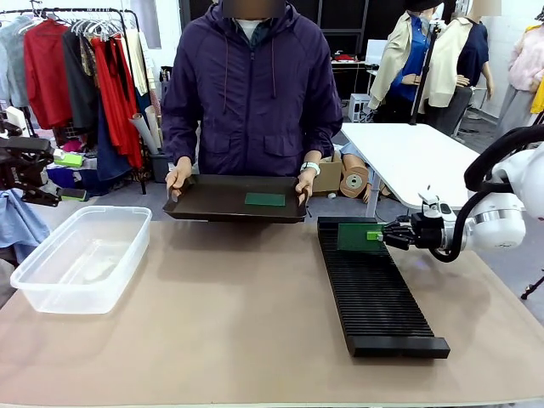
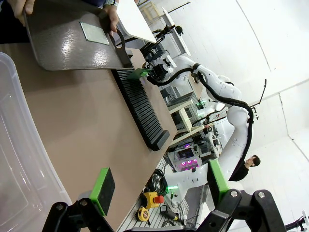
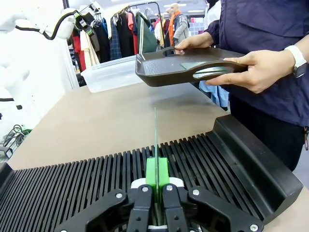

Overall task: Sort PCBs into racks and boxes based on the side picked up.
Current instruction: If the short side of the Blank PCB is picked up, insert it into the PCB Rack ; if the long side is picked up, place it in the Organizing box.

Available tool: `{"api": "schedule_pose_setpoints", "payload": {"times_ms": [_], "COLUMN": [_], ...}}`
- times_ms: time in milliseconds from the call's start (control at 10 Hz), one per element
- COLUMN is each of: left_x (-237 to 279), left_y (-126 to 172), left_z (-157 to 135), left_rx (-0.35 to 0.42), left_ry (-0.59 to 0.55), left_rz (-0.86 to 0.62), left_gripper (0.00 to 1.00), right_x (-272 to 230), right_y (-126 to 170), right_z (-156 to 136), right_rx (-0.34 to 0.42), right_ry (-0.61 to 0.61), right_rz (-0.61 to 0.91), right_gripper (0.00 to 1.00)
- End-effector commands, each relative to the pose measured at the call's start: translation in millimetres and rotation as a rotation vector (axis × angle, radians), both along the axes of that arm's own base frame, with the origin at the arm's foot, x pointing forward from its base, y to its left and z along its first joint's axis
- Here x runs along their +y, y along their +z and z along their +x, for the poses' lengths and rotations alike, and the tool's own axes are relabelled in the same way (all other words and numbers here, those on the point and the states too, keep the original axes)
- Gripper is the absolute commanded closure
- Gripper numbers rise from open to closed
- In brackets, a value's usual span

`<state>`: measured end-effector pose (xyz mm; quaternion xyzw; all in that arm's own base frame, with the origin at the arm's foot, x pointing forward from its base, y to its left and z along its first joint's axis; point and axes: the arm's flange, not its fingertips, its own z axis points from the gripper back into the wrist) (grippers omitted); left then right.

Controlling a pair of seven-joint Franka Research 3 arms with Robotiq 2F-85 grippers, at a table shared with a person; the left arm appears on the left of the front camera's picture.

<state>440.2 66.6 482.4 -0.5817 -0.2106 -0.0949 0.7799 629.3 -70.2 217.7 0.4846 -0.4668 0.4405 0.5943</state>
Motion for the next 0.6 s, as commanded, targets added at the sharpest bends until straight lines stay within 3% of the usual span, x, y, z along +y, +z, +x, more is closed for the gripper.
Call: {"api": "schedule_pose_setpoints", "payload": {"times_ms": [0, 500], "left_x": [0.2, 0.2], "left_y": [1.3, 1.3], "left_z": [-0.4, -0.4], "left_rx": [0.007, 0.007], "left_ry": [0.002, 0.002], "left_rz": [-0.003, -0.003], "left_gripper": [0.00, 0.00], "right_x": [-0.3, 1.8], "right_y": [1.2, -1.5], "right_z": [2.8, 6.0], "right_rx": [-0.013, -0.022], "right_ry": [-0.013, -0.001], "right_rz": [0.018, 0.055], "right_gripper": [1.00, 1.00]}}
